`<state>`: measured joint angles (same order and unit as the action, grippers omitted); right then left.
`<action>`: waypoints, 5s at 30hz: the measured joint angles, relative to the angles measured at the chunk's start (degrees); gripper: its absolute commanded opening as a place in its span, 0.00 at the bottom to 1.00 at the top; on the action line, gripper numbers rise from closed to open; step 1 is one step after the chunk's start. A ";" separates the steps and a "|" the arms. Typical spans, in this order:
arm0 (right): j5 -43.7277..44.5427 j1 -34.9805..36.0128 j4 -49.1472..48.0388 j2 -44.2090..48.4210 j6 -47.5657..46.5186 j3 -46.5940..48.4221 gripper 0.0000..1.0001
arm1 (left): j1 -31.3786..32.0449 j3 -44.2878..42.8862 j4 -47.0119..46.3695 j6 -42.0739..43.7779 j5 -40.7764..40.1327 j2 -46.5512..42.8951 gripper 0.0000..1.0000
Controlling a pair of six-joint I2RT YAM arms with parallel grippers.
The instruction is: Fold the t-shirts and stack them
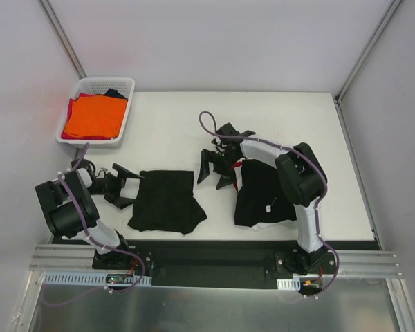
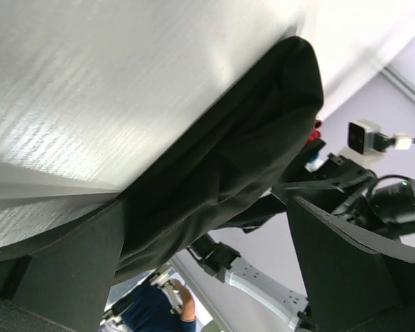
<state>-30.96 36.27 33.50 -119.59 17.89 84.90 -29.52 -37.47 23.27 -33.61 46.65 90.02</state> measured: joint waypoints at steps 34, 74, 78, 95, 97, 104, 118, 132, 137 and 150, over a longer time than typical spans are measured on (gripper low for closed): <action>-2.89 7.58 -14.47 -8.74 12.28 5.25 0.01 | 13.11 -8.07 5.11 5.64 -7.34 7.39 0.00; -0.44 -6.47 9.73 10.40 4.02 9.64 0.01 | 42.64 -38.95 14.95 -5.75 -15.89 -0.04 0.00; 0.42 -7.37 12.59 10.69 3.32 12.72 0.01 | 44.02 -41.83 16.33 -5.81 -16.00 -0.04 0.00; 1.57 -10.93 20.41 21.27 1.86 13.20 0.01 | 50.64 -43.34 20.57 -5.90 -18.71 -2.29 0.00; 1.88 -10.97 20.94 21.92 1.64 13.11 0.01 | 51.10 -44.15 21.09 -5.86 -18.91 -2.29 0.00; 2.84 -11.30 22.29 24.50 1.36 12.85 0.01 | 53.62 -47.32 23.06 -5.22 -21.31 -2.29 0.00; 5.01 -11.78 24.02 29.18 1.09 12.83 0.01 | 58.55 -54.55 26.75 -3.02 -25.62 -2.29 0.00; 5.27 -16.15 28.22 35.32 -0.50 12.83 0.01 | 63.89 -62.99 30.18 -0.07 -27.67 -0.63 0.00; 5.40 -18.27 30.80 37.97 -1.66 12.83 0.01 | 65.22 -64.28 31.15 1.53 -27.71 0.76 0.00; 3.89 -27.96 39.43 45.03 -4.76 8.41 0.01 | 70.29 -64.28 31.26 4.68 -27.54 3.43 0.00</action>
<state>-27.07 8.32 72.93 -74.56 13.13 93.32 40.77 -101.75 54.52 -28.93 19.11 93.45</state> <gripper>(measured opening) 0.047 0.029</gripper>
